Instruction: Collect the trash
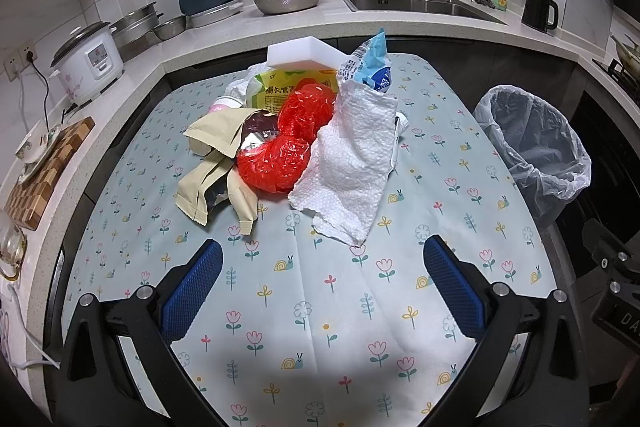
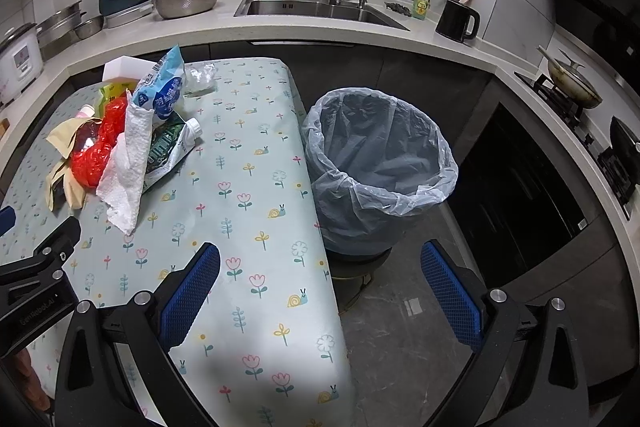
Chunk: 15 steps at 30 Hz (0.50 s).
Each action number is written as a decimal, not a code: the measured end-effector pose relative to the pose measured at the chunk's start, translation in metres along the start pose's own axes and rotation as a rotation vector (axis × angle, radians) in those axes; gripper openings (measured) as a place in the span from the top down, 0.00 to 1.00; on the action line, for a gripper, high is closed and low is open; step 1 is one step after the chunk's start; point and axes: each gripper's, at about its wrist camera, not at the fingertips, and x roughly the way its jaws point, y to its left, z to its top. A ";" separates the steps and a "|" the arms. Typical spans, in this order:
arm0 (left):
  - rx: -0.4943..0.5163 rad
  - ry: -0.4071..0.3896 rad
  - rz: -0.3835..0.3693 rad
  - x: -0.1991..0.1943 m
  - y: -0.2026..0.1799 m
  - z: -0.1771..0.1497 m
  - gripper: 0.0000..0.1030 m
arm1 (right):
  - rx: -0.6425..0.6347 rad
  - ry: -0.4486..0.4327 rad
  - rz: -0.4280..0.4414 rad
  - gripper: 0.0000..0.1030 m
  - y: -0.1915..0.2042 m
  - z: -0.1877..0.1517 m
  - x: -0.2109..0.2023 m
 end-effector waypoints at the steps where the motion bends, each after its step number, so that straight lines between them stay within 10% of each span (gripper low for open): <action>1: 0.001 0.000 -0.001 0.000 0.000 0.000 0.07 | 0.000 0.001 -0.001 0.07 0.000 0.000 0.001; 15: 0.007 0.001 -0.002 -0.001 -0.004 -0.002 0.07 | -0.001 0.001 -0.002 0.07 0.000 0.000 0.001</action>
